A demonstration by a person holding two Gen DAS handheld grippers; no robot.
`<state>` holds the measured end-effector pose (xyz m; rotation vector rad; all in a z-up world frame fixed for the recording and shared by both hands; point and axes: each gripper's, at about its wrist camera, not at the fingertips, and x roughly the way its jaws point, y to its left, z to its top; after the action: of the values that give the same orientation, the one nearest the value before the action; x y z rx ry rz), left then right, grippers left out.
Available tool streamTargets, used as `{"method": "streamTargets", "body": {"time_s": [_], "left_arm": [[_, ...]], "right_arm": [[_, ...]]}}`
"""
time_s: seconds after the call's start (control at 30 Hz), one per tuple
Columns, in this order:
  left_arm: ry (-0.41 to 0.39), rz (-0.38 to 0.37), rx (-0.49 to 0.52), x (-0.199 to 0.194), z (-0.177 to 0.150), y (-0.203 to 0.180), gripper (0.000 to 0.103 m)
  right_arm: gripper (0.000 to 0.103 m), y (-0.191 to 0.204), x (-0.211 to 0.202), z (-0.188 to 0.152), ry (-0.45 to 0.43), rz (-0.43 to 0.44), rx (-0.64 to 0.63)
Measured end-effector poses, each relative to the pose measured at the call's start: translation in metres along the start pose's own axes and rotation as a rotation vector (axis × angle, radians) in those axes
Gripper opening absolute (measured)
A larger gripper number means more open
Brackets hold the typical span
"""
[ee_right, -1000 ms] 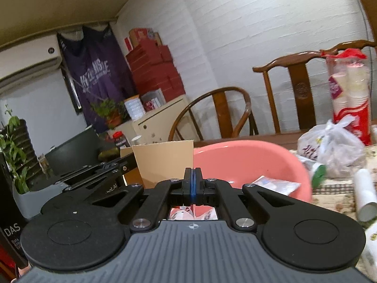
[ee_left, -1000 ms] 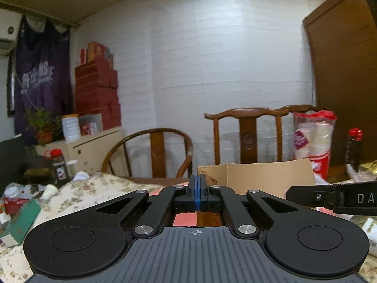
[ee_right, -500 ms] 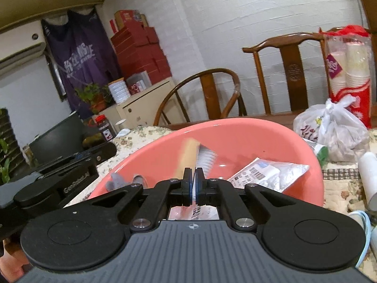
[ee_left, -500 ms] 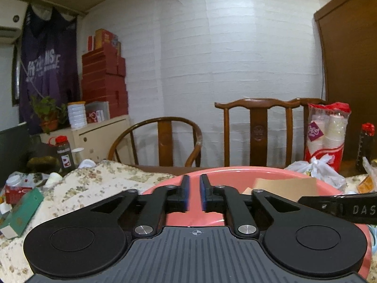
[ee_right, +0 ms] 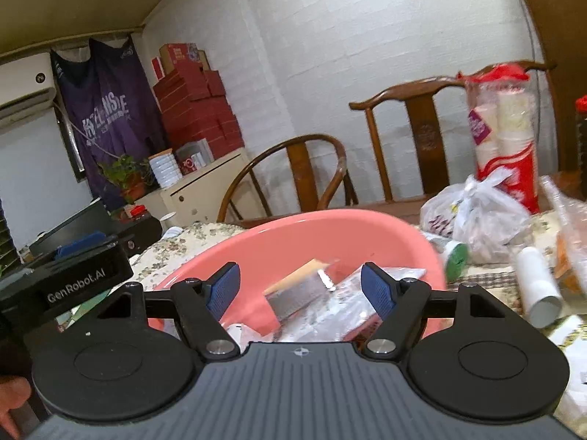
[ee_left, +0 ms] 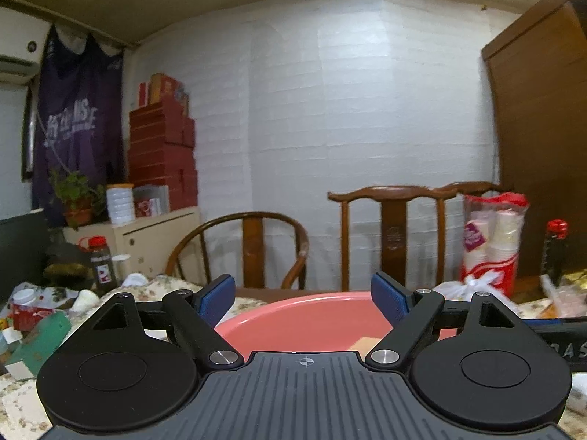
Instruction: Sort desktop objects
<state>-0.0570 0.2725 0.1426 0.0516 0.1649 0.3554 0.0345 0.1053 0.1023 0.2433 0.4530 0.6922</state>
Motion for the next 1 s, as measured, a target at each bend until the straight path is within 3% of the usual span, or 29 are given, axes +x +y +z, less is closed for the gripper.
{"method": "streamTargets", "body": {"time_s": [0.23, 0.53, 0.73, 1.0], "left_arm": [[-0.022, -0.134, 0.011, -0.027, -0.001, -0.059, 0.089], [0.016, -0.317, 0.032, -0.046, -0.025, -0.152, 0.090], [0.037, -0.355, 0.075, -0.048, -0.038, -0.192, 0.090], [0.100, -0.348, 0.132, -0.029, -0.070, -0.213, 0.091]], "right_arm": [[0.077, -0.025, -0.048, -0.007, -0.063, -0.089, -0.047], [0.077, -0.093, -0.125, -0.021, -0.101, -0.277, -0.059], [0.077, -0.136, -0.166, -0.032, -0.133, -0.338, 0.009], [0.077, -0.177, -0.179, -0.051, -0.112, -0.371, 0.064]]}}
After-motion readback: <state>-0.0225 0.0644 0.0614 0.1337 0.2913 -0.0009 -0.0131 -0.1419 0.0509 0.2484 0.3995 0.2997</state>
